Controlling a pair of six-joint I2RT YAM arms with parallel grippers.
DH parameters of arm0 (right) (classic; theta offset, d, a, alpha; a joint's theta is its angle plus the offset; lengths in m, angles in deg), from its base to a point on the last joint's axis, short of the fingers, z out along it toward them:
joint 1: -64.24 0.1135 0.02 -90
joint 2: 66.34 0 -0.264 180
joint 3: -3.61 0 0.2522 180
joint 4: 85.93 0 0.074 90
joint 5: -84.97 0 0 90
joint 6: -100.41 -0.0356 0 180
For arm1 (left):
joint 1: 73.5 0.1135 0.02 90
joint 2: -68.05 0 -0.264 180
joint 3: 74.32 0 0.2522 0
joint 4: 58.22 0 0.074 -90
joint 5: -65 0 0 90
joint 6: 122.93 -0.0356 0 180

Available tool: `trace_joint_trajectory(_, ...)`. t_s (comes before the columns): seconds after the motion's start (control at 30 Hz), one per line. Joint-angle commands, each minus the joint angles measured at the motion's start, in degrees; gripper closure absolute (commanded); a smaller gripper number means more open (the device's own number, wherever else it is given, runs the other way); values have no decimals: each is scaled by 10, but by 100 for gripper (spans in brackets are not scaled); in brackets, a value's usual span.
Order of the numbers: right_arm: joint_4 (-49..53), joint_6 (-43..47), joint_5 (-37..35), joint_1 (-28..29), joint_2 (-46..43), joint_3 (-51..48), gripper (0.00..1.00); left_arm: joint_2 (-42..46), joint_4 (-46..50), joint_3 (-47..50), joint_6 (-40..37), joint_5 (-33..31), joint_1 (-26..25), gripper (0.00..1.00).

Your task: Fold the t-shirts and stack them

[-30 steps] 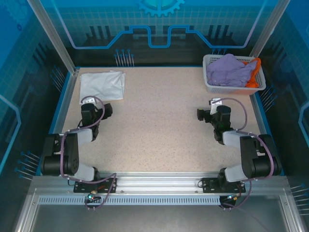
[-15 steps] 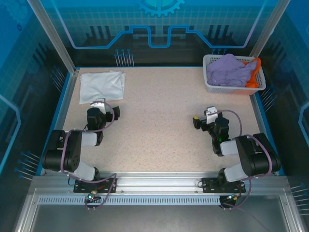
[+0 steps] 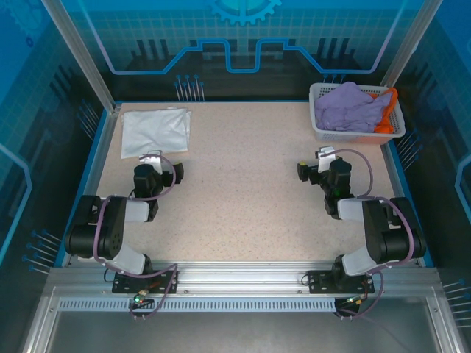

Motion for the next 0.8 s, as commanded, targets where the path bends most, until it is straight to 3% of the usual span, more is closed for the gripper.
trace_joint_trajectory(0.0,7,-6,-2,-1,2,-2,0,-2,-24,1,-17,0,-5,1)
trace_joint_trajectory(0.77,8,-9,14,-9,2,-1,0,-2,-24,2,-18,0,-5,1)
